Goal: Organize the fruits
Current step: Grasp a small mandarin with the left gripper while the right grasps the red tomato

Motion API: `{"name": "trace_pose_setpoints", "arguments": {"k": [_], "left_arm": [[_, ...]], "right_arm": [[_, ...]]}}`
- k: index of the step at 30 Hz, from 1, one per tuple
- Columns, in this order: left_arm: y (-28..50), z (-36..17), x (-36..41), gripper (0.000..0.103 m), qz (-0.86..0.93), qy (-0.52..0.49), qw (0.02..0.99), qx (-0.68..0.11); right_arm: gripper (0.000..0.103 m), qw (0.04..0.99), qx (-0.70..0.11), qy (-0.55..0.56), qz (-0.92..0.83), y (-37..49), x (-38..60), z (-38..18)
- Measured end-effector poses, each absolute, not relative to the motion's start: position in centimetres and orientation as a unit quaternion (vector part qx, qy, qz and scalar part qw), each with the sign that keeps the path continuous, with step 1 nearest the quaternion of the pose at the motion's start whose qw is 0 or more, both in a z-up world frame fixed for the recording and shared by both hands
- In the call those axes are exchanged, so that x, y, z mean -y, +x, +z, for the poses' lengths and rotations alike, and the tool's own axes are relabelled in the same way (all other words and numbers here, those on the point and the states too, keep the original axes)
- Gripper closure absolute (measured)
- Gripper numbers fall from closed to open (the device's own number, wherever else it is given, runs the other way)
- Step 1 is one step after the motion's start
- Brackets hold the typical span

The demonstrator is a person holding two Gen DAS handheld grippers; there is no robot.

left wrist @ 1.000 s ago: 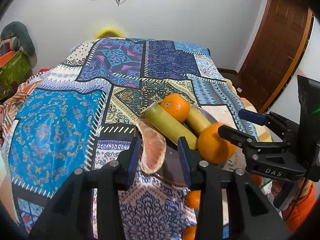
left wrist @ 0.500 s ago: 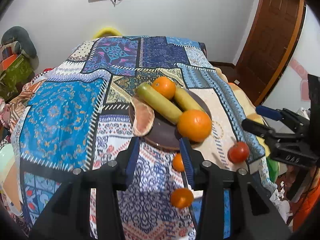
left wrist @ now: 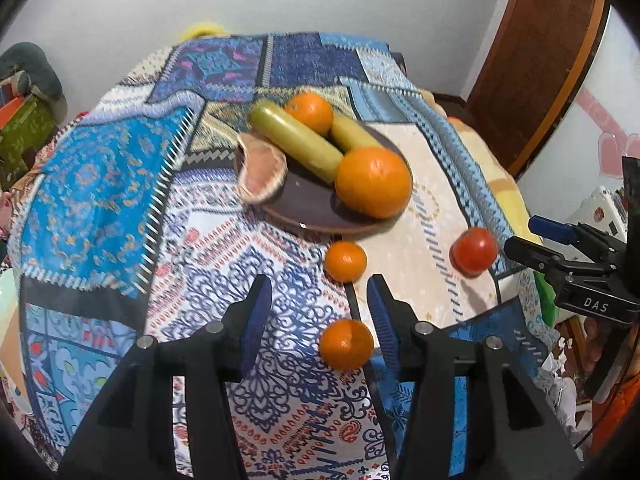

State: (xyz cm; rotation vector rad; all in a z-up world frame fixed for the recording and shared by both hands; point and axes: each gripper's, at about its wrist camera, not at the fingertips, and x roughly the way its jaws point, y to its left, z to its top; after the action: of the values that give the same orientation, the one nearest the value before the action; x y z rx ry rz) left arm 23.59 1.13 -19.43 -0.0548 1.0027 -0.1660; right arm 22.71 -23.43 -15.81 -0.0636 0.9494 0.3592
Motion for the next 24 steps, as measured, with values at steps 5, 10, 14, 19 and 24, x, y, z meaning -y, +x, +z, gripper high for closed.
{"name": "trace_pose_setpoints", "arguments": {"k": [5, 10, 14, 19, 24], "left_arm": [[24.4, -21.3, -0.2, 0.054, -0.086, -0.020, 0.863, -0.497], [25.8, -22.8, 0.3, 0.056, -0.096, -0.033, 0.853, -0.512], [26.6, -23.7, 0.7, 0.060, -0.100, -0.030, 0.849, -0.518], [27.6, -24.4, 0.9, 0.064, -0.100, -0.030, 0.848, -0.520], [28.3, -24.7, 1.3, 0.068, -0.107, -0.028, 0.847, -0.520]], "right_arm": [[0.033, 0.863, -0.475, -0.007, 0.171, 22.7, 24.0, -17.7], [0.035, 0.856, -0.484, -0.004, 0.181, 22.9, 23.5, -18.9], [0.043, 0.848, -0.496, -0.001, 0.185, 23.5, 23.4, -20.0], [0.055, 0.846, -0.501, 0.002, 0.183, 23.8, 23.5, -20.7], [0.058, 0.846, -0.499, 0.004, 0.187, 23.6, 23.7, -20.4]]}}
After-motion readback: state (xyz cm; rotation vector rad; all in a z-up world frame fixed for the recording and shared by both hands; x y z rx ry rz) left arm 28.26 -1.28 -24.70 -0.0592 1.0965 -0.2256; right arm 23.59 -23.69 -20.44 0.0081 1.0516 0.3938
